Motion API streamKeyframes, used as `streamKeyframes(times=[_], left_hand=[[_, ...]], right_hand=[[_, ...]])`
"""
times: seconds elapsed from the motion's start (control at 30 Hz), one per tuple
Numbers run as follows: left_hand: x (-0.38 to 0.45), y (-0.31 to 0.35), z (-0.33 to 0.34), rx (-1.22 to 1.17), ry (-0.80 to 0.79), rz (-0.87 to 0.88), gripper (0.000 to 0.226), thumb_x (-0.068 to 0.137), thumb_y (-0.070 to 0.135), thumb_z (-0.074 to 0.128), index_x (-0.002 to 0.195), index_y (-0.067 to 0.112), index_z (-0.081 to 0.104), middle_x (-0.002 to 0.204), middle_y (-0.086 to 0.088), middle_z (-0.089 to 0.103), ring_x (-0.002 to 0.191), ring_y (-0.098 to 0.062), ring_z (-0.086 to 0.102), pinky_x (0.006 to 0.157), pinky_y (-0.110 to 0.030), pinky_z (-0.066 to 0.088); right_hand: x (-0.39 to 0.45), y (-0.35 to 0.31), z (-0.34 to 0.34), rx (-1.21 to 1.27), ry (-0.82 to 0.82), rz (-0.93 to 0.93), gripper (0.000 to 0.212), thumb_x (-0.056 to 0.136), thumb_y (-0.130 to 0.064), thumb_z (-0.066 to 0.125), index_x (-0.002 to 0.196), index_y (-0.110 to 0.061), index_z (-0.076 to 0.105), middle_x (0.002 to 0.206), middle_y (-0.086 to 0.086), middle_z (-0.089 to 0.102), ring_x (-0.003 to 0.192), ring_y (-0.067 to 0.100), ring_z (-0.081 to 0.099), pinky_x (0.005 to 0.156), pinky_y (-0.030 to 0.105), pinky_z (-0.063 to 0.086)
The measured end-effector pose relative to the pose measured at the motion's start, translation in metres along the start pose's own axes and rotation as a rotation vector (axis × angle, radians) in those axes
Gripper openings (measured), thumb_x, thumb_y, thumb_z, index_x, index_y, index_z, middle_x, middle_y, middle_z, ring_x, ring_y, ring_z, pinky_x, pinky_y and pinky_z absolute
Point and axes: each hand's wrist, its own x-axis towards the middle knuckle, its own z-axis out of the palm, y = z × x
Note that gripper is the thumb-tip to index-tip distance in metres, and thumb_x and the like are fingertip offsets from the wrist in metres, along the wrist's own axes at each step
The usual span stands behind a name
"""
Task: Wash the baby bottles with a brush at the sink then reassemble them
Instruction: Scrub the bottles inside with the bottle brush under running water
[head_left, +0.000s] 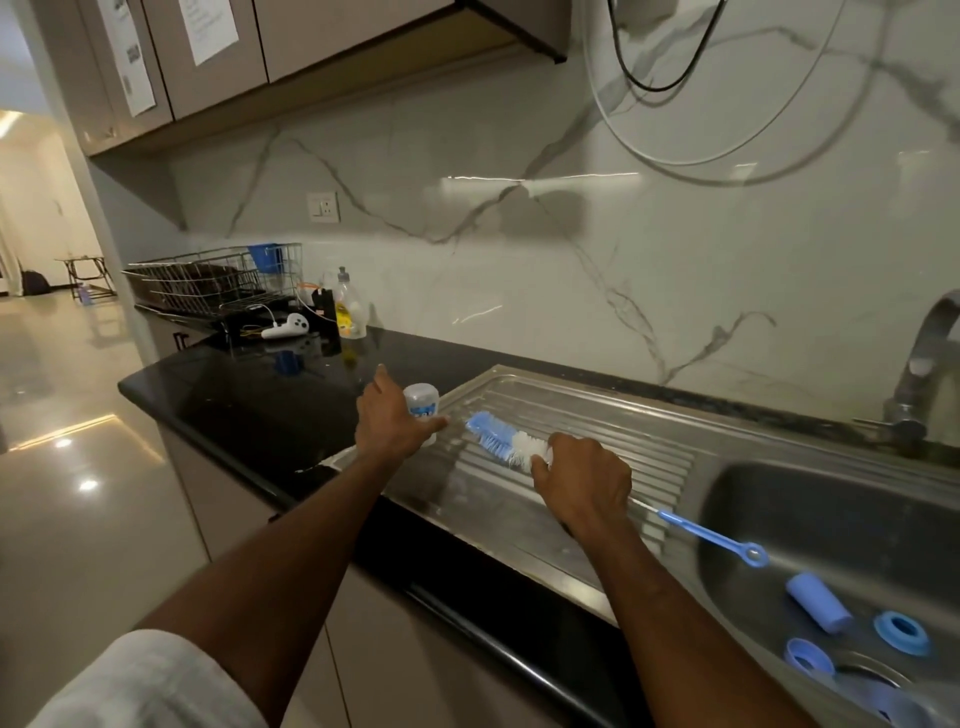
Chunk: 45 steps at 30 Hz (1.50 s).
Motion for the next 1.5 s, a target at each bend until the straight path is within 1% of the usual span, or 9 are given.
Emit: streamKeyframes(times=[0.23,0.4,0.67,0.83,1.0,1.13,1.23,1.4,1.5], left_hand=[[-0.027,0.032,-0.013,0.146,0.203,0.239,0.086,0.085,0.059,0.07,0.147,0.01,0.037,0.144,-0.016,0.048,0.131,-0.035,0.044,0.098,-0.05,0.047],[-0.059,0.094,0.024,0.097,0.142,0.509,0.07,0.089,0.049,0.069,0.137,0.004,0.047,0.129,-0.019,0.054,0.122,-0.037,0.05,0.095,-0.047,0.048],[-0.153,0.225,0.129,-0.096,-0.111,0.768,0.062,0.09,0.05,0.067,0.138,0.018,0.047,0.133,-0.007,0.053,0.12,-0.024,0.052,0.095,-0.04,0.05],[-0.201,0.297,0.174,0.02,-0.331,0.971,0.047,0.087,0.044,0.067,0.127,0.021,0.055,0.127,-0.005,0.055,0.117,-0.027,0.053,0.094,-0.044,0.049],[-0.238,0.329,0.222,0.166,-0.611,0.871,0.027,0.088,0.046,0.066,0.102,0.024,0.071,0.107,-0.001,0.068,0.098,-0.021,0.064,0.084,-0.039,0.055],[-0.261,0.339,0.258,0.273,-1.085,0.798,0.063,0.085,0.069,0.063,0.126,0.022,0.063,0.119,-0.005,0.067,0.106,-0.022,0.063,0.095,-0.037,0.05],[-0.281,0.345,0.271,0.458,-1.252,0.815,0.093,0.075,0.09,0.049,0.14,0.024,0.053,0.134,-0.004,0.061,0.114,-0.024,0.06,0.102,-0.042,0.047],[-0.301,0.355,0.277,0.615,-1.138,0.96,0.106,0.067,0.098,0.045,0.14,0.023,0.054,0.135,-0.003,0.059,0.119,-0.026,0.058,0.099,-0.042,0.044],[-0.3,0.352,0.278,0.64,-1.093,1.009,0.089,0.077,0.083,0.059,0.138,0.019,0.054,0.13,-0.006,0.061,0.113,-0.027,0.06,0.096,-0.039,0.048]], right_hand=[[-0.011,0.016,-0.023,0.007,0.04,0.08,0.033,0.098,-0.053,0.051,0.115,-0.028,0.064,0.106,0.0,0.07,0.096,0.023,0.069,0.067,0.03,0.037],[-0.027,0.067,-0.059,-0.084,0.111,0.11,0.026,0.096,-0.045,0.054,0.107,-0.024,0.065,0.105,0.003,0.07,0.095,0.027,0.07,0.069,0.033,0.041],[-0.068,0.218,-0.115,-0.208,0.114,0.305,0.03,0.096,-0.048,0.054,0.11,-0.024,0.066,0.108,0.004,0.071,0.101,0.027,0.069,0.077,0.033,0.046],[-0.099,0.296,-0.136,-0.306,0.052,0.426,0.031,0.096,-0.048,0.056,0.114,-0.026,0.068,0.108,0.002,0.071,0.098,0.024,0.069,0.072,0.033,0.044],[-0.113,0.345,-0.124,-0.326,-0.101,0.516,0.039,0.094,-0.051,0.061,0.121,-0.022,0.065,0.118,0.004,0.068,0.106,0.024,0.066,0.075,0.034,0.045],[-0.106,0.365,-0.111,-0.333,-0.22,0.533,0.041,0.094,-0.046,0.061,0.125,-0.02,0.064,0.122,0.006,0.066,0.109,0.025,0.064,0.077,0.034,0.044],[-0.104,0.373,-0.102,-0.326,-0.236,0.551,0.038,0.096,-0.042,0.061,0.126,-0.019,0.063,0.122,0.006,0.066,0.108,0.024,0.064,0.076,0.034,0.042],[-0.104,0.38,-0.098,-0.332,-0.285,0.627,0.038,0.095,-0.04,0.063,0.125,-0.018,0.064,0.118,0.005,0.067,0.106,0.023,0.064,0.077,0.034,0.042],[-0.104,0.38,-0.098,-0.328,-0.284,0.633,0.038,0.094,-0.04,0.064,0.125,-0.019,0.063,0.118,0.004,0.067,0.106,0.023,0.064,0.078,0.035,0.043]])
